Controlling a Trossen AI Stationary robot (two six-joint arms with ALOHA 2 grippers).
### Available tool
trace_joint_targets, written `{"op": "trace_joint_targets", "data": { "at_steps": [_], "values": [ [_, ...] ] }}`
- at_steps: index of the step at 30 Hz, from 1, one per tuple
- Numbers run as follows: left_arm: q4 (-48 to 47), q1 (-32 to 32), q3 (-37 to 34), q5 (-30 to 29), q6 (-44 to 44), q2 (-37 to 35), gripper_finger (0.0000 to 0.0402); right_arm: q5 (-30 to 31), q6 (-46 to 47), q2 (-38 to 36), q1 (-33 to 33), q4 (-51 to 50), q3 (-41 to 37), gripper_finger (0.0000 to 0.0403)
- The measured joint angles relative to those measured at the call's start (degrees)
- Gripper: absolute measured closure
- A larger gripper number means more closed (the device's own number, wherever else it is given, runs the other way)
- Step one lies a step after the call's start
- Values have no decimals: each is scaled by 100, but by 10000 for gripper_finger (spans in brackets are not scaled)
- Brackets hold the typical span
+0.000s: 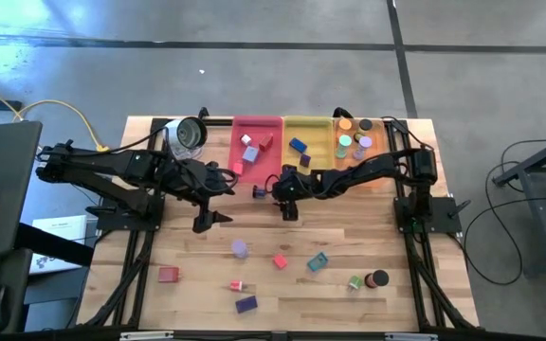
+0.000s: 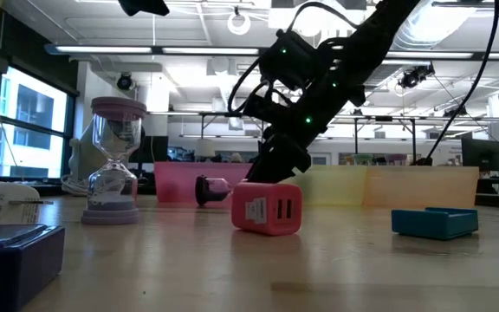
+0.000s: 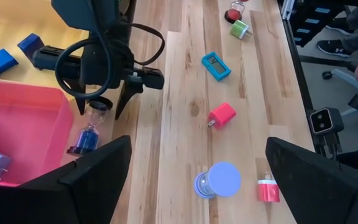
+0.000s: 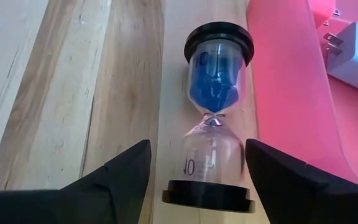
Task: Pick & Place Office items
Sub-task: Put the black blue hourglass into the orange bin
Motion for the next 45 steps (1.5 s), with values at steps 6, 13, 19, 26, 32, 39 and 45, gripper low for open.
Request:
{"op": "trace_joint_targets", "data": {
  "at_steps": [6,13,19,26,32,39,45],
  "values": [
    [2,0,0,2,-26,1,38,-26,-1,3,-16,-37,0,154],
    [2,0,0,2,-35,0,38,18,-65,125,-20,-79,-2,154],
    [2,0,0,46,-39,0,38,-71,-125,129,-60,-11,-7,154],
    [2,0,0,46,-39,0,38,-72,-122,191,-45,-165,4,161],
    [2,0,0,44,-37,0,38,-98,-78,292,2,-221,3,172],
    [2,0,0,44,-67,0,38,-174,159,323,11,-291,-20,184],
    [17,0,0,41,-92,0,38,-139,129,323,7,-240,-20,195]
  ]
}}
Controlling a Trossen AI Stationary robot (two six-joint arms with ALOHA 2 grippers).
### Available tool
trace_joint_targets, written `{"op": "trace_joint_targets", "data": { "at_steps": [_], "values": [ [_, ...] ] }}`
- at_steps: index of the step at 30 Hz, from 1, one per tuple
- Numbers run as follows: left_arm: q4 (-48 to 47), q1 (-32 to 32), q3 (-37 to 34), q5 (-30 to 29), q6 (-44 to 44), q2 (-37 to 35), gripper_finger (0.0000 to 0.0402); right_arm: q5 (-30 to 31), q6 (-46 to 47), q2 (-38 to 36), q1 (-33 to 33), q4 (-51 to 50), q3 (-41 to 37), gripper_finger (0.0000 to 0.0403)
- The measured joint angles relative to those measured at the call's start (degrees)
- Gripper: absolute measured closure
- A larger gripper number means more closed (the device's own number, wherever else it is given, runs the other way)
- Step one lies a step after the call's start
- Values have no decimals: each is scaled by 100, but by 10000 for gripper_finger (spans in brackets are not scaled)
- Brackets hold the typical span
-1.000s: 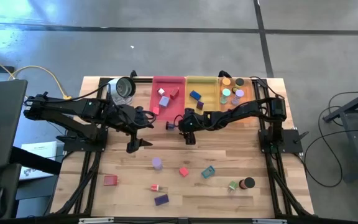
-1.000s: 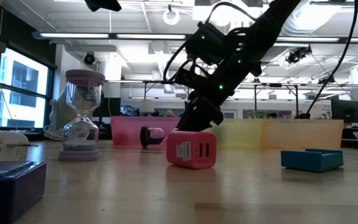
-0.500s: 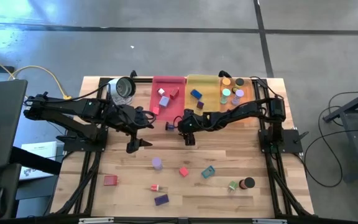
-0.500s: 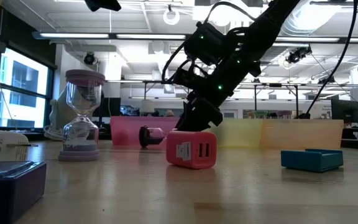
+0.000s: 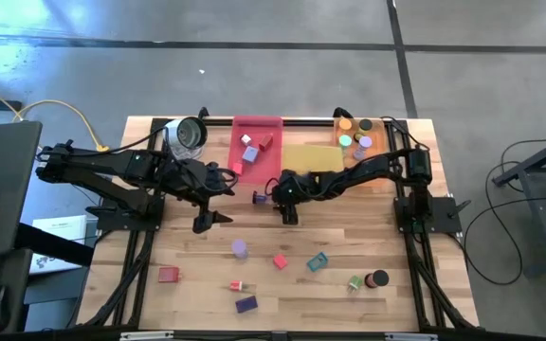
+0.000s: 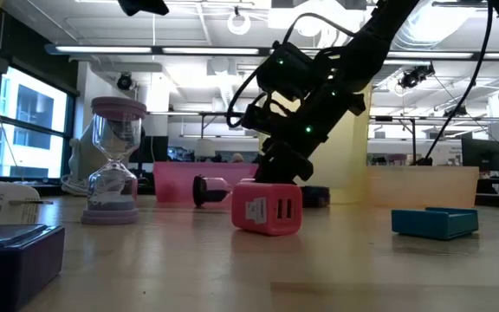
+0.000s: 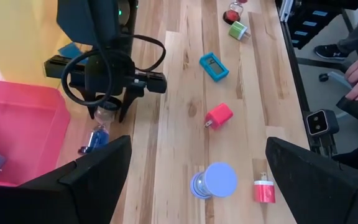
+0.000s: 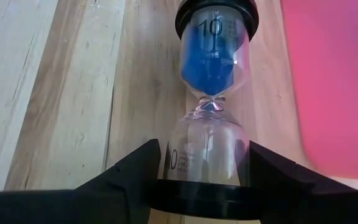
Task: Pick & Place Office items
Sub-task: Put the black blue hourglass into the orange bin
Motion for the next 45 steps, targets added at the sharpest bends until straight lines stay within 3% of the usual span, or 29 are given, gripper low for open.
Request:
{"op": "trace_joint_targets", "data": {
  "at_steps": [30,35,41,45],
  "values": [
    [157,0,0,-100,80,2,38,324,400,-326,186,32,2,196],
    [158,0,0,-98,86,2,38,901,398,-341,365,39,4,196],
    [149,0,0,-227,162,4,38,2157,229,-520,639,-11,12,197],
    [132,0,0,-457,182,7,38,2427,-53,-882,765,-126,13,197]
  ]
}}
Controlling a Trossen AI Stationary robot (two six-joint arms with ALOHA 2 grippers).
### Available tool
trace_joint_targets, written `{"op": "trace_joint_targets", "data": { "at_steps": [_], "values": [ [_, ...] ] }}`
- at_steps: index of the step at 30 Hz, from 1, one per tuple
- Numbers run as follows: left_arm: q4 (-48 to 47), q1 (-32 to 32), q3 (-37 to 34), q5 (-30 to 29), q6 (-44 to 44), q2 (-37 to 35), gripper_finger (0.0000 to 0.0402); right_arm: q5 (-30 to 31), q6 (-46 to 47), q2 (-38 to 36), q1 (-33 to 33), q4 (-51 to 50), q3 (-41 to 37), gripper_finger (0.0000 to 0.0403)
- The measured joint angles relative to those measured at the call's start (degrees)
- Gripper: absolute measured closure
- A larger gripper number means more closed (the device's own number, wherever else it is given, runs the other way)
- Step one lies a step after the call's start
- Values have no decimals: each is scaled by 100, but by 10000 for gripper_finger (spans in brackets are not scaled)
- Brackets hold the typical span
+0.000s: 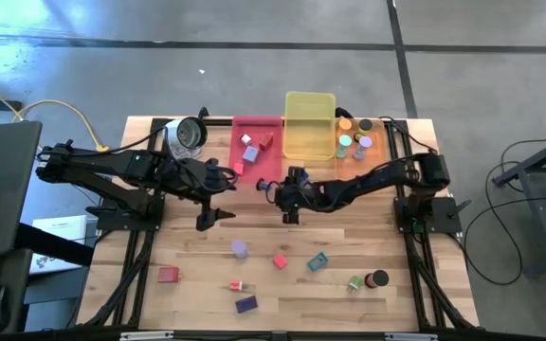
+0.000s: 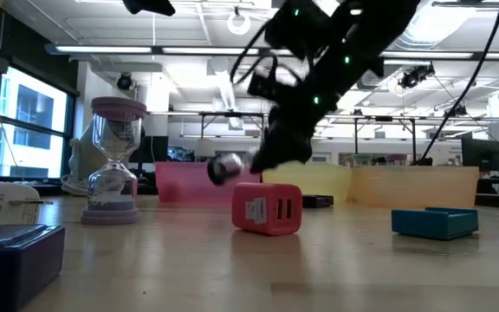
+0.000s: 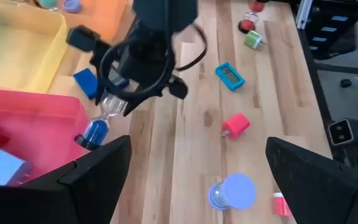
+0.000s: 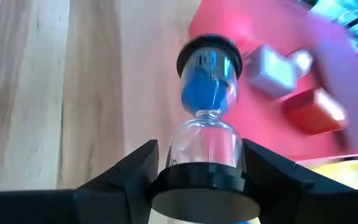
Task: Pick & Place Office items
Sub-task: Put the black blue hourglass into the orange bin
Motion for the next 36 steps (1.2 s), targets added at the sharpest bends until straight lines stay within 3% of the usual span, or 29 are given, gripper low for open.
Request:
{"op": "trace_joint_targets", "data": {
  "at_steps": [13,20,27,32,36],
  "values": [
    [-50,0,0,-93,188,0,38,183,-2,-1537,155,-170,17,197],
    [-88,0,2,-92,-51,0,38,709,499,-2275,302,-461,24,197],
    [-96,-1,2,-89,-128,0,38,1225,2274,-3253,335,-2642,7,197],
    [-79,33,2,-94,-85,0,38,1087,3660,-3950,319,-4114,13,197],
    [-61,139,2,-96,-47,1,38,622,4608,-4444,233,-5102,13,197]
  ]
}}
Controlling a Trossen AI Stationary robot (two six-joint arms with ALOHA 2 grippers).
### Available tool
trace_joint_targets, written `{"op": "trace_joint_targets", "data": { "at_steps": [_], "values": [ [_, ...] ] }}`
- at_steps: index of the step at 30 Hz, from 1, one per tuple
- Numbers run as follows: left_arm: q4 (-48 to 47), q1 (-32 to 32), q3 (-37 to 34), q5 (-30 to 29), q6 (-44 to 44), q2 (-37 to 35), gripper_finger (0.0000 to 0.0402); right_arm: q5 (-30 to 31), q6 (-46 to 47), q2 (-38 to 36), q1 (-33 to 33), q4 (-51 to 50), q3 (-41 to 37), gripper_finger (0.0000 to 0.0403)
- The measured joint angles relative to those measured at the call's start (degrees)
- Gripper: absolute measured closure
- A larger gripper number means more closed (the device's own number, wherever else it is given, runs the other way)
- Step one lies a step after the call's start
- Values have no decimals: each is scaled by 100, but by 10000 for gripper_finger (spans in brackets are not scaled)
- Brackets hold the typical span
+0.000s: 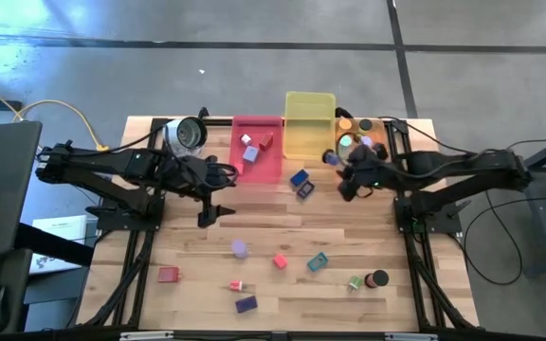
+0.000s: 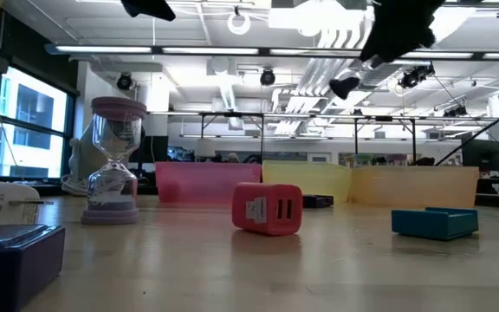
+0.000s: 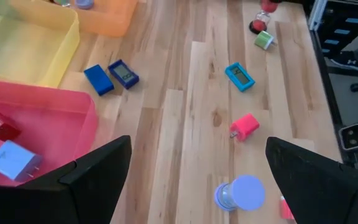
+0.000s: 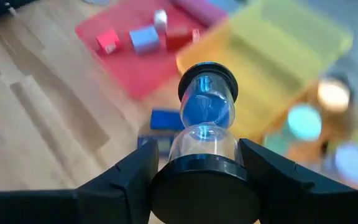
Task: Pick & Place Office items
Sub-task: Put the black blue hourglass into the orange bin
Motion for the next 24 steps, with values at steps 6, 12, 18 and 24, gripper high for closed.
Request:
{"op": "trace_joint_targets", "data": {
  "at_steps": [6,12,18,24],
  "values": [
    [2,220,0,-7,209,1,38,-868,966,-378,-396,-1308,0,197],
    [62,407,0,-7,289,1,38,-1525,1351,-384,-1111,-2188,0,197],
    [60,537,0,-9,334,1,38,-2103,1212,-272,-2007,-2219,0,197],
    [59,581,0,-9,338,1,38,-2767,691,1,-3127,-2237,0,197]
  ]
}}
